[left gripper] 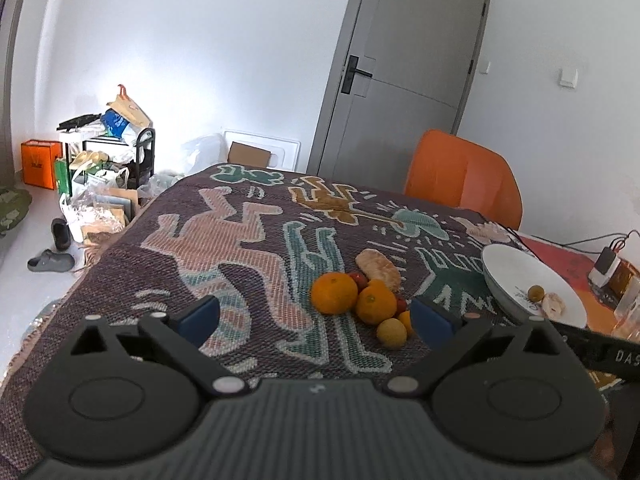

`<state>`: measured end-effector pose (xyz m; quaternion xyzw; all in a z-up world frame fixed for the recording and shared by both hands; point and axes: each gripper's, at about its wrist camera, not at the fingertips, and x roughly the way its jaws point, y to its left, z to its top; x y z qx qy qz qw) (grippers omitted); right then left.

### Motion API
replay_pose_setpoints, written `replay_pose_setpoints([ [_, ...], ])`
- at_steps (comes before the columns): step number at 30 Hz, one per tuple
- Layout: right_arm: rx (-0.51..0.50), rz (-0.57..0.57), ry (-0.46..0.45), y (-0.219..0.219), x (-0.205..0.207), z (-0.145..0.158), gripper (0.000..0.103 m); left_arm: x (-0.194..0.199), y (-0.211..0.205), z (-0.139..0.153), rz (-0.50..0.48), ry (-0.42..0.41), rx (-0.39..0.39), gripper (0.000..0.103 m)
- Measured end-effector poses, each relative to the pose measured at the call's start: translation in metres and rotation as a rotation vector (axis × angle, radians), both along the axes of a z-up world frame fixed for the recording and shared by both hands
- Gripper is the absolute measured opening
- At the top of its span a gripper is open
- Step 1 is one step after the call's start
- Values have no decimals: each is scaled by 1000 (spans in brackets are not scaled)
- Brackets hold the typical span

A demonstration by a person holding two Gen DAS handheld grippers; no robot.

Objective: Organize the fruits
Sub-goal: 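Move both open tools back toward the fruit cluster, then grasp a large orange with the left tool while the right grasps a small orange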

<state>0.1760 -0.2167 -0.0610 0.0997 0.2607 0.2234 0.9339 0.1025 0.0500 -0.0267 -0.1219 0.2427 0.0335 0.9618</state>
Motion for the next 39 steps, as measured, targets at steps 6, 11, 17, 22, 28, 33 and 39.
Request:
replay_pose_setpoints([
  [6,-23,58,2,17,2,-1,103,-1,13,-3,18,0,-37,100],
  [11,7,118,13,27,10,-3,102,1,18,-6,14,-6,-49,98],
  [17,-9,141,72,39,27,-13,69,9,19,-9,22,-9,-63,87],
  [22,-7,155,103,46,37,-20,58,18,20,-15,22,8,-72,79],
  [28,11,170,140,52,51,-25,48,26,21,-22,22,26,-78,72],
  [33,35,177,177,56,65,-31,39,33,25,-28,29,44,-87,69],
  [39,38,188,198,63,76,-38,30,43,27,-29,27,49,-90,69],
])
